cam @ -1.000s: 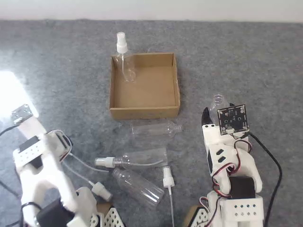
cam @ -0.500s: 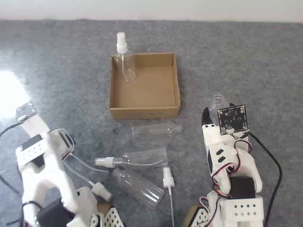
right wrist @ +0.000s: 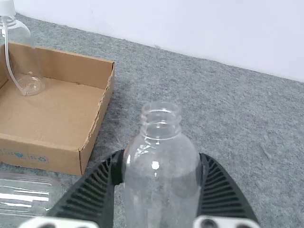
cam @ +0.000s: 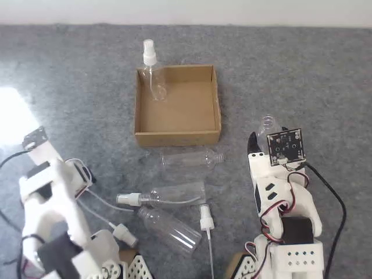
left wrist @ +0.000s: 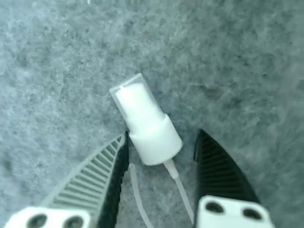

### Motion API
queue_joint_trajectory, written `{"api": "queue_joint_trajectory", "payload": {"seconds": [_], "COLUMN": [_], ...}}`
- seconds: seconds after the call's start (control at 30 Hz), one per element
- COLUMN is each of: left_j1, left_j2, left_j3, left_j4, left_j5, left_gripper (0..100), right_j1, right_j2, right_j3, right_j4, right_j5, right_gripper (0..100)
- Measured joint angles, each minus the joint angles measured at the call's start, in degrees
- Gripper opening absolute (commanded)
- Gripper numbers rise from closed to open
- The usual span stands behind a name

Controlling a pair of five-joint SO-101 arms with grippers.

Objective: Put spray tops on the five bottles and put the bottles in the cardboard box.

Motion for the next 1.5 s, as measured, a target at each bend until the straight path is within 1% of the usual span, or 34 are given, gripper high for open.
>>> {"api": "queue_joint_trajectory", "payload": {"seconds": [0.17, 0.73, 0.97, 1.07, 1.5], "left_j1": [-2.0, -2.8, -2.8, -2.7, -2.7], "left_j2": [4.8, 4.8, 4.8, 4.8, 4.8], "left_j3": [-4.7, -5.3, -5.3, -5.3, -5.7], "left_j4": [2.3, 2.3, 2.3, 2.2, 2.2], "left_j5": [0.0, 0.2, 0.2, 0.2, 0.2], "left_gripper": [16, 15, 5, 3, 2], "right_j1": [0.0, 0.0, 0.0, 0.0, 0.0], "right_j2": [0.0, 0.0, 0.0, 0.0, 0.0], "right_j3": [0.0, 0.0, 0.0, 0.0, 0.0], "right_j4": [0.0, 0.0, 0.0, 0.0, 0.0], "right_j5": [0.0, 0.0, 0.0, 0.0, 0.0], "right_gripper": [11.7, 11.7, 11.7, 11.7, 11.7]}}
